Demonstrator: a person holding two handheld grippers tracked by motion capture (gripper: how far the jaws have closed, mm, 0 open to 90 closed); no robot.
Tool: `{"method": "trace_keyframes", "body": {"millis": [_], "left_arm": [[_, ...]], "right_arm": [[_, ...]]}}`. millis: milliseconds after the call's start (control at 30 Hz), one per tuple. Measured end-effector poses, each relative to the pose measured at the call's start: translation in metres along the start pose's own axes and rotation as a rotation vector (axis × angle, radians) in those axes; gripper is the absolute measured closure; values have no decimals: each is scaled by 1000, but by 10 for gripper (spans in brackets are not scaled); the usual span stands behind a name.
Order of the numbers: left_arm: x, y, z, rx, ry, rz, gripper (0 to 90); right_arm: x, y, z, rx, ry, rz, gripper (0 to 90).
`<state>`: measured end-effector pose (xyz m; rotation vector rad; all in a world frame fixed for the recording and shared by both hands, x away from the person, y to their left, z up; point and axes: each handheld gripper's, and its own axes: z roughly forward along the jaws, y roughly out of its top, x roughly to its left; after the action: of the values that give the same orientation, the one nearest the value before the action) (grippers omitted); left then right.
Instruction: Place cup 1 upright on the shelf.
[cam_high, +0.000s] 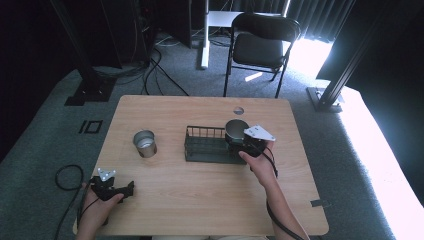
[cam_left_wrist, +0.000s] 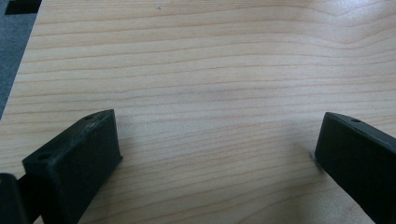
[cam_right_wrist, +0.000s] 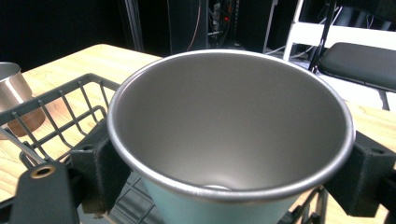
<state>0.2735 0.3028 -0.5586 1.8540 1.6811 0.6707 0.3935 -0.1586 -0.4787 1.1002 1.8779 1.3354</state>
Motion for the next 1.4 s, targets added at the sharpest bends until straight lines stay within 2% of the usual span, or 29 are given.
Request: {"method": "trace_keyframes", "body": {"millis": [333,467,767,1167,1400], "left_arm": [[0,0,0,0,0,0,6],[0,0,0,0,0,0,6],[0,0,0,0,0,0,6],[0,0,0,0,0,0,7],[0,0,0,0,0,0,6]], "right_arm": [[1,3,0,24,15,-20,133],[2,1,0,22,26,21,115],[6,-1,-2,9,-2,15,105],[4,-8,-15,9,-14,5,105],[2,-18,-28,20,-3,-8,105]]}}
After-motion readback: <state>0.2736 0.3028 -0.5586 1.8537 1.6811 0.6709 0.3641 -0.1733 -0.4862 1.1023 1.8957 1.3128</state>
